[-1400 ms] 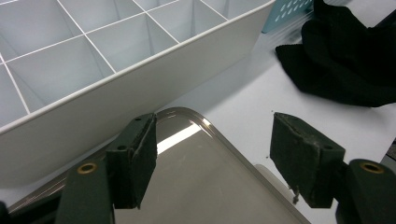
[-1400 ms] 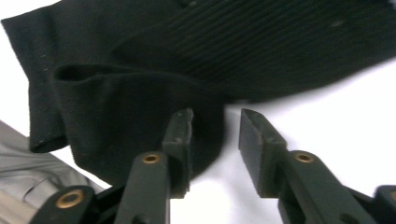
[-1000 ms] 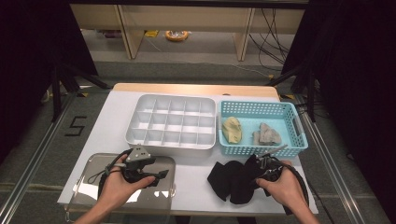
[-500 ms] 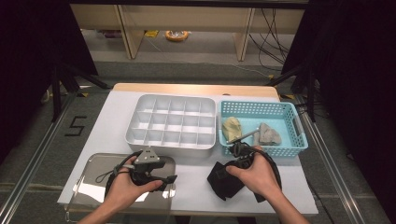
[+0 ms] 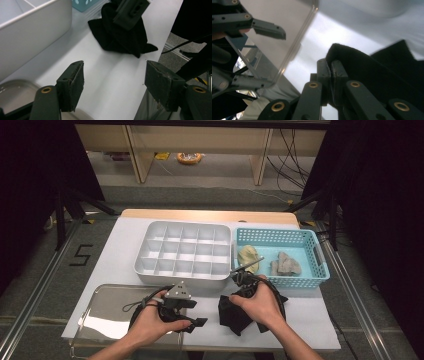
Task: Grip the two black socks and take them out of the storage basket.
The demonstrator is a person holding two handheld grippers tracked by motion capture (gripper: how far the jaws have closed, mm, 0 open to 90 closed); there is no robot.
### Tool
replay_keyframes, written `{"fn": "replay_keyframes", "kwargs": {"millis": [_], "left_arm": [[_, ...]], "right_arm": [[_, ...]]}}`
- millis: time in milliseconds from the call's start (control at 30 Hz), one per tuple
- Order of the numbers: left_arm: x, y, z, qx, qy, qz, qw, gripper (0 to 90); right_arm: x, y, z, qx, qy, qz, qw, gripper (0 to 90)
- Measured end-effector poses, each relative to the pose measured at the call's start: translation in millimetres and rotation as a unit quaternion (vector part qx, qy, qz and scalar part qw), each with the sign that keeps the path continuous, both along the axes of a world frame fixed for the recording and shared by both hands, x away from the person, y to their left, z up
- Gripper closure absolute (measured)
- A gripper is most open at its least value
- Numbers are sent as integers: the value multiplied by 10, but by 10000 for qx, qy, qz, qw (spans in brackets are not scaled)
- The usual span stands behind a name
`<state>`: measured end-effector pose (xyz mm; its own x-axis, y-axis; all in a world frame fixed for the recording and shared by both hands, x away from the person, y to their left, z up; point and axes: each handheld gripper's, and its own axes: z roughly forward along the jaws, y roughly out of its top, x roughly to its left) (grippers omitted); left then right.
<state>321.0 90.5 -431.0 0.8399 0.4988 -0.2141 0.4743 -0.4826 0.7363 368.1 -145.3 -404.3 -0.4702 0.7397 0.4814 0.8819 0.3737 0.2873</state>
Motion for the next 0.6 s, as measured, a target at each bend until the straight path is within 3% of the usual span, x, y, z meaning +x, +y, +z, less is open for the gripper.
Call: {"fn": "replay_keyframes", "kwargs": {"millis": [33, 67, 167, 300, 333, 367, 433, 500, 600], "left_arm": [[3, -2, 7, 44, -67, 27, 10000, 314], [5, -1, 6, 27, -40, 52, 10000, 314], [23, 23, 10, 28, -75, 50, 10000, 314], [35, 34, 0, 80, -87, 84, 9999, 315], [35, 30, -1, 92, -83, 99, 9999, 315], [34, 21, -3, 91, -66, 113, 9999, 315], [42, 0, -3, 117, -80, 66, 9999, 315], [46, -24, 0, 148, -99, 37, 9998, 315], [56, -53, -7, 145, -77, -7, 9999, 315]], "right_arm": [[-26, -45, 41, -172, -28, -76, 9998, 873], [-59, -117, 83, -238, -144, -127, 9995, 873], [-153, -346, 179, -438, -172, -257, 9986, 873], [-301, -798, 214, -675, -299, -411, 9964, 873], [-330, -907, 210, -766, -268, -460, 9956, 873], [-389, -971, 246, -899, 200, -803, 9925, 873], [-403, -1154, 209, -1019, 238, -876, 9906, 873], [-408, -1334, 146, -1336, 246, -986, 9858, 872], [-382, -1527, 78, -1569, 472, -1183, 9794, 872]]}}
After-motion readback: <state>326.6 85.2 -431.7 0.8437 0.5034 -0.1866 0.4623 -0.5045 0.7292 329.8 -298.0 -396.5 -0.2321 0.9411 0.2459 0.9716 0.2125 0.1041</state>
